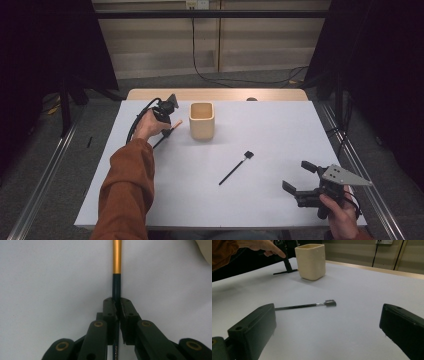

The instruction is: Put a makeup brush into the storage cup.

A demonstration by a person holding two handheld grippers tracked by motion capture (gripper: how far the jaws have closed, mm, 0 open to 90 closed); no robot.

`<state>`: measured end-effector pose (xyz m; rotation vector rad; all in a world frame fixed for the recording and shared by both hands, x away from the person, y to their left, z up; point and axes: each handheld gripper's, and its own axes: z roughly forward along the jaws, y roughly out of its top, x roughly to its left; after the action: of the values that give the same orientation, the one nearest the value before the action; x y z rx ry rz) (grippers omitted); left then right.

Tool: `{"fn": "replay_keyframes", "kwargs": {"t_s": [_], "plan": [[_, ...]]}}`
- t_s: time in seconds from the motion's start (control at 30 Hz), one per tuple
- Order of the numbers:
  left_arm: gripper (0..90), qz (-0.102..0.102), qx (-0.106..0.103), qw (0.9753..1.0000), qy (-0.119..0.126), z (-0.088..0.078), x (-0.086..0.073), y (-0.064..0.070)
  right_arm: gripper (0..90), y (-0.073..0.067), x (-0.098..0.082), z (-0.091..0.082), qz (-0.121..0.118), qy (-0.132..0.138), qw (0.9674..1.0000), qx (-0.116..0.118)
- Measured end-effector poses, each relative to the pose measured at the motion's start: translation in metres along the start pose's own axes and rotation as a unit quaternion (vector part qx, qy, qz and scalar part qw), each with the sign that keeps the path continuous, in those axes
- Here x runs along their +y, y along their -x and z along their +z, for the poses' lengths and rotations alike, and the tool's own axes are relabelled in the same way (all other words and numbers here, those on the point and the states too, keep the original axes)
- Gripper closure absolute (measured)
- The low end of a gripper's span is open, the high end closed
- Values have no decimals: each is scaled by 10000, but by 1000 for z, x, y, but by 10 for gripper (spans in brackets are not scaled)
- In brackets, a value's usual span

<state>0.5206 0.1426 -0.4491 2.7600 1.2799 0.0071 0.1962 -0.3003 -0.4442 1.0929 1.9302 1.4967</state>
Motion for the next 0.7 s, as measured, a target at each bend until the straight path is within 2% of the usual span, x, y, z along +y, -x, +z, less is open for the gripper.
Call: {"fn": "replay_keyframes", "kwargs": {"t_s": [0.23, 0.3, 0.4, 0.57, 0.63, 0.7], "plan": [[844, -109, -75, 9999, 85, -2, -3, -2, 0, 0, 0, 0, 13, -7, 10000, -8], [844, -125, -14, 9999, 112, -3, -3, -3, 0, 0, 0, 0, -3, -10, 10000, -2], [845, -183, -37, 9997, 142, -4, -5, -5, 0, 0, 0, 0, -6, -24, 10000, -9], [845, -392, -282, 9970, 603, -16, -10, -11, 0, 1, 0, 0, -5, -27, 10000, -3], [845, -399, -192, 9970, 633, -17, -13, -12, 0, 0, 0, 0, 10, -15, 10000, -11], [845, -455, -246, 9958, 752, -19, -15, -12, 0, 0, 0, 0, -3, -36, 10000, -4]]}}
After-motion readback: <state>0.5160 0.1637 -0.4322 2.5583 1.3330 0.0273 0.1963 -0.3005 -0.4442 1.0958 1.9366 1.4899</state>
